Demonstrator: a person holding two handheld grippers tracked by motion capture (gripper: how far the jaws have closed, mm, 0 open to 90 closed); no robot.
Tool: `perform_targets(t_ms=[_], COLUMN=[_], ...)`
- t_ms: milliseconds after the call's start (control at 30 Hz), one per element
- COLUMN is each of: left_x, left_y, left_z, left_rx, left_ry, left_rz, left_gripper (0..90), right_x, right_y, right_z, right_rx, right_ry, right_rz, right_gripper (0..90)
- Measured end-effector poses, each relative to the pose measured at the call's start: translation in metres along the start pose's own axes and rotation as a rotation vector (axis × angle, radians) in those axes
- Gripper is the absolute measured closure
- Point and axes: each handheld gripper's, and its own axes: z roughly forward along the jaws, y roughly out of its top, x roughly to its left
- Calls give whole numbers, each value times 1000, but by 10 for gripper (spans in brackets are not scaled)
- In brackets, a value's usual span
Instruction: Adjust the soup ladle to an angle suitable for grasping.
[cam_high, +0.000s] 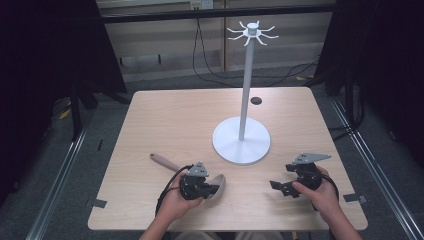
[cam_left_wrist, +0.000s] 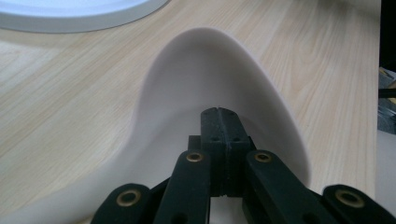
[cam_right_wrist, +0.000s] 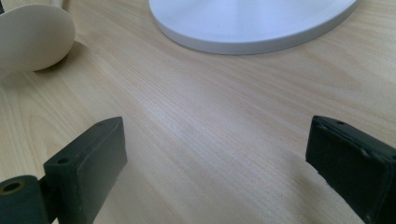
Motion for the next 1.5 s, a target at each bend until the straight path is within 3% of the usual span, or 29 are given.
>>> perform_targets(t_ms=[333, 800, 1100, 1333, 1500], left_x=[-4, -10, -12, -11, -4], left_y=[9, 27, 30, 30, 27], left_z=[16, 41, 45, 43, 32], left_rx=[-33, -49, -45, -29, -39], left_ry=[-21, -36, -38, -10, 11], left_rz=[-3, 1, 26, 44, 5], left_gripper=[900, 900, 898, 853, 784], right_x=[1, -4, 0, 4, 9], right_y=[-2, -15, -15, -12, -3], right_z=[-1, -21, -21, -17, -12], right_rx=[-8, -39, -27, -14, -7], right_ry=[-3, -52, -54, -49, -34], right_rz=[8, 55, 31, 5, -22], right_gripper=[50, 50, 49, 49, 49])
